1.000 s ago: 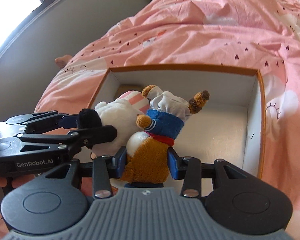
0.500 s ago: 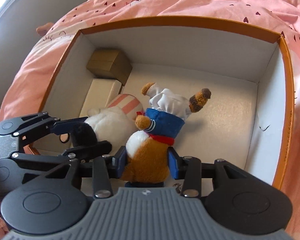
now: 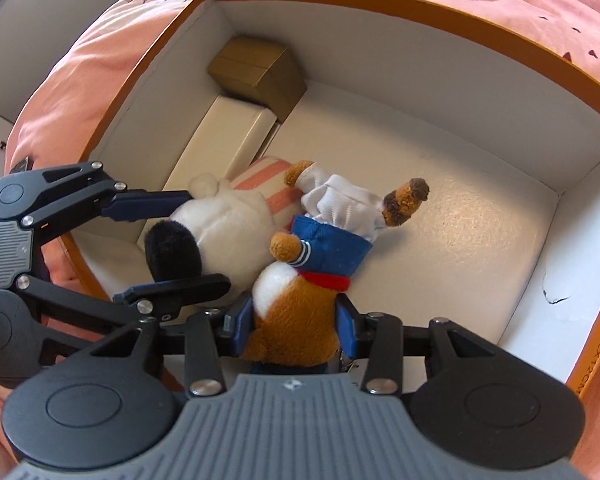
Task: Organize objects
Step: 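Lower both plushes into the orange box and open both tools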
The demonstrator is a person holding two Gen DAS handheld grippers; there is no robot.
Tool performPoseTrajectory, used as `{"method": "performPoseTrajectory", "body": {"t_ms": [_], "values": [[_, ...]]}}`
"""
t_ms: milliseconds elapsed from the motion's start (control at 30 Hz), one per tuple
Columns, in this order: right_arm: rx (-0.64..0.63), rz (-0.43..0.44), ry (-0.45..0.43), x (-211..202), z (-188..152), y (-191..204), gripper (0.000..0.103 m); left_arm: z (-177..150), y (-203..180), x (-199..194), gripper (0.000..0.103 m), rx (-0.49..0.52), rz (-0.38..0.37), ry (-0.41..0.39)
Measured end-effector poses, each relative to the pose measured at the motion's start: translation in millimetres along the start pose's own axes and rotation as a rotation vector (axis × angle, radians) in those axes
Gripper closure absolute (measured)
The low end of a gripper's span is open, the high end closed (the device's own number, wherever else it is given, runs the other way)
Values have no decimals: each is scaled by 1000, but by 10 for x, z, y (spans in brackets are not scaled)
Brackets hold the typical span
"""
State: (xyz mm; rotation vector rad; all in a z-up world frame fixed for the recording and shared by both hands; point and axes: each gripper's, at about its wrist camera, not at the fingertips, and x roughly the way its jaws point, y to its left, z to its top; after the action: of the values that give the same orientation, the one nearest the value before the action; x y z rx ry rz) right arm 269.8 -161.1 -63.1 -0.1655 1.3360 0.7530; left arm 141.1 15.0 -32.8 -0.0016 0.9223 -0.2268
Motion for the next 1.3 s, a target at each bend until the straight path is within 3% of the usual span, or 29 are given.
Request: {"method": "performPoseTrajectory", "body": {"t_ms": [167, 267, 400, 633, 733, 967, 1133, 1300], "values": [[34, 16, 0, 83, 24, -24, 57, -12, -40, -99, 34, -3, 37, -62], [40, 7, -16, 81, -10, 12, 56, -5, -66, -123, 58, 18, 24, -73], [36, -15, -43, 51, -64, 62, 52, -12, -93, -104, 61, 28, 27, -74], [73, -16, -89, -86, -110, 42, 51, -34, -102, -76, 62, 32, 29, -51], [97, -16, -100, -132, -141, 31, 62, -42, -111, -65, 62, 33, 29, -48], [118, -20, -114, -63, -190, 63, 65, -53, -126, -17, 62, 44, 34, -37], [111, -50, -132, -125, -199, 105, 60, -58, -137, -72, 57, 43, 41, -63], [128, -68, -165, -205, -250, 123, 52, -85, -110, -166, 44, 0, 35, -90]]}}
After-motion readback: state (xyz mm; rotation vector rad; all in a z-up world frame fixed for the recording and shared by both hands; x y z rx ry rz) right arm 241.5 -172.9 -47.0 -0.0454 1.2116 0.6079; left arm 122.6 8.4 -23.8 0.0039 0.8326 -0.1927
